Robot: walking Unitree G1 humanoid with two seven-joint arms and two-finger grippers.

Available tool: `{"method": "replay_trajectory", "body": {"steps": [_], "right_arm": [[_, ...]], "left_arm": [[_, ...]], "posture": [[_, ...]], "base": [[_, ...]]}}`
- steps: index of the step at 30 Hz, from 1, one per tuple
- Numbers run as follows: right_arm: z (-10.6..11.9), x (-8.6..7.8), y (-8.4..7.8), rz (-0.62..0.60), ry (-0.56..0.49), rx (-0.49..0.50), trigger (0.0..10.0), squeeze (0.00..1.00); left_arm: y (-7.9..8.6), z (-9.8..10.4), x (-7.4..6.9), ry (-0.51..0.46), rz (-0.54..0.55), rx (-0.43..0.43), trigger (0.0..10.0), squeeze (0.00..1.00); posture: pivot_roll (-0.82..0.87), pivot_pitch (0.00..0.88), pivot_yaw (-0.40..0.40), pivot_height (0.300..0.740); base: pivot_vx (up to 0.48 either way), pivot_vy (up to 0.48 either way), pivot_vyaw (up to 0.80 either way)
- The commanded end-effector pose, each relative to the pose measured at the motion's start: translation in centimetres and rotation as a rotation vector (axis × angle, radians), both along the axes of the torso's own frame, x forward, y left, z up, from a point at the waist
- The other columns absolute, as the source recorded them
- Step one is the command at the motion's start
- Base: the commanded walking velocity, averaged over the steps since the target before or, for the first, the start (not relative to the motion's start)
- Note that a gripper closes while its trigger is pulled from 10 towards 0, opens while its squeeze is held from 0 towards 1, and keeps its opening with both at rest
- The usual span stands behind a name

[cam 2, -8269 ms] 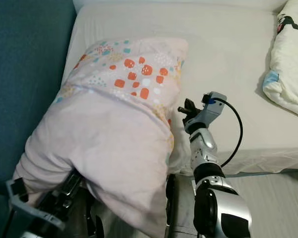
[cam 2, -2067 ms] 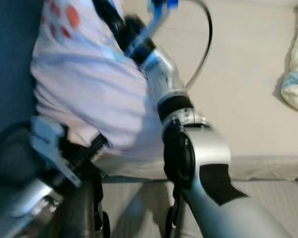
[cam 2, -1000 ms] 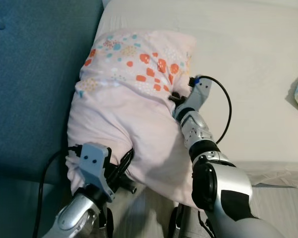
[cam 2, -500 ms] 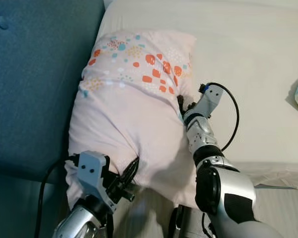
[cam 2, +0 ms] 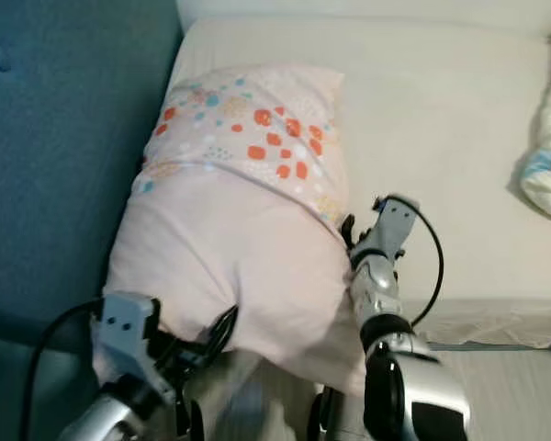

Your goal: Clean up the room

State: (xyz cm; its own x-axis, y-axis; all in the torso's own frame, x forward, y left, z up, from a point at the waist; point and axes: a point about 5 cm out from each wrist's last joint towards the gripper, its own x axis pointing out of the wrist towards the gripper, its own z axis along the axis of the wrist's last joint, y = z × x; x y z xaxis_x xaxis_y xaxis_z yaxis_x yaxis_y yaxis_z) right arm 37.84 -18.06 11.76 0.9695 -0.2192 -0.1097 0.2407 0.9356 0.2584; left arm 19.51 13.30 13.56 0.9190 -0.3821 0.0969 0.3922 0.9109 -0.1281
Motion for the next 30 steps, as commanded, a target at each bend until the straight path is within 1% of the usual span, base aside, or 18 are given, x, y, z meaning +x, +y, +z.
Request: {"method": "replay_trajectory", "body": {"steps": [1,4,5,7,9,11,14,18,19,20,21,23,24,25,26,27,28,30], "right_arm": [[-1.5,-0.8,0.0,0.004,0.035,-0.008,10.0,0.0],[-2.7,-1.7,0.1,0.025,0.047,-0.046,10.0,0.0],[-3.1,-2.1,0.3,0.056,0.044,-0.069,10.0,0.0],[-3.3,-2.4,0.5,0.076,0.04,-0.085,10.0,0.0],[-3.9,-3.1,1.0,0.134,0.037,-0.131,10.0,0.0],[-4.1,-3.4,1.1,0.153,0.036,-0.144,10.0,0.0],[-4.8,-4.5,1.1,0.187,0.045,-0.178,10.0,0.0],[-4.9,-4.8,0.7,0.174,0.044,-0.18,10.0,0.0],[-4.8,-4.9,0.5,0.174,0.043,-0.184,10.0,0.0],[-4.8,-4.9,0.5,0.174,0.043,-0.184,10.0,0.0],[-4.7,-5.1,0.4,0.187,0.04,-0.196,10.0,0.0],[-4.7,-5.1,0.4,0.187,0.04,-0.196,10.0,0.0],[-4.6,-5.4,0.3,0.211,0.036,-0.216,10.0,0.0],[-4.6,-5.6,0.2,0.227,0.037,-0.229,10.0,0.0],[-4.6,-5.6,0.2,0.227,0.037,-0.229,10.0,0.0],[-4.7,-5.7,0.2,0.245,0.038,-0.243,10.0,0.0],[-4.7,-5.7,0.2,0.245,0.038,-0.243,10.0,0.0],[-4.7,-5.9,0.3,0.262,0.042,-0.255,10.0,0.0]], "left_arm": [[1.1,-1.1,-0.3,0.053,0.013,0.015,10.0,0.0],[3.4,-2.7,-0.4,0.115,0.036,0.058,10.0,0.0],[4.5,-3.3,-0.6,0.131,0.042,0.102,10.0,0.0],[5.2,-3.6,-0.8,0.139,0.045,0.133,10.0,0.0],[6.7,-4.4,-1.5,0.172,0.001,0.192,10.0,0.0],[7.1,-4.6,-1.8,0.184,-0.014,0.206,10.0,0.0],[9.0,-4.9,-2.5,0.216,-0.072,0.288,10.0,0.0],[9.7,-4.3,-2.2,0.195,-0.074,0.287,10.0,0.0],[9.5,-3.8,-2.3,0.189,-0.113,0.287,10.0,0.08],[9.5,-3.8,-2.3,0.189,-0.113,0.287,10.0,0.08],[9.2,-3.4,-3.0,0.194,-0.216,0.327,10.0,0.11],[9.2,-3.4,-3.0,0.194,-0.216,0.327,10.0,0.11],[9.1,-3.4,-4.3,0.217,-0.341,0.407,10.0,0.04],[8.9,-3.5,-5.3,0.242,-0.443,0.463,10.0,0.02],[8.9,-3.5,-5.3,0.242,-0.443,0.463,10.0,0.02],[8.7,-3.4,-6.0,0.265,-0.532,0.509,10.0,0.0],[8.7,-3.4,-6.0,0.265,-0.532,0.509,10.0,0.0],[8.6,-3.3,-6.4,0.275,-0.606,0.552,10.0,0.0]], "posture": [[0.11,0.263,-0.096,0.57],[0.07,0.244,-0.095,0.57],[0.06,0.229,-0.093,0.57],[0.06,0.229,-0.093,0.57],[0.04,0.217,-0.087,0.57],[0.04,0.217,-0.087,0.57],[0.04,0.213,-0.079,0.57],[0.04,0.21,-0.077,0.57],[0.03,0.204,-0.075,0.57],[0.03,0.204,-0.075,0.57],[0.02,0.2,-0.073,0.57],[0.02,0.2,-0.073,0.57],[0.02,0.2,-0.073,0.57],[0.03,0.201,-0.074,0.57],[0.03,0.201,-0.074,0.57],[0.03,0.203,-0.076,0.57],[0.03,0.203,-0.076,0.57],[0.02,0.202,-0.076,0.57]], "base": [[0.0,0.0,0.0],[0.0,0.0,0.0],[0.0,0.0,0.0],[0.0,0.0,0.0],[0.0,0.0,0.0],[0.0,0.0,0.0],[0.0,0.0,0.0],[0.0,0.0,0.0],[0.0,0.0,0.0],[0.0,0.0,0.0],[0.0,0.0,0.0],[0.0,0.0,0.0],[0.0,0.0,0.0],[0.0,0.0,0.0],[0.0,0.0,0.0],[0.0,0.0,0.0],[0.0,0.0,0.0],[0.0,0.0,0.0]]}}
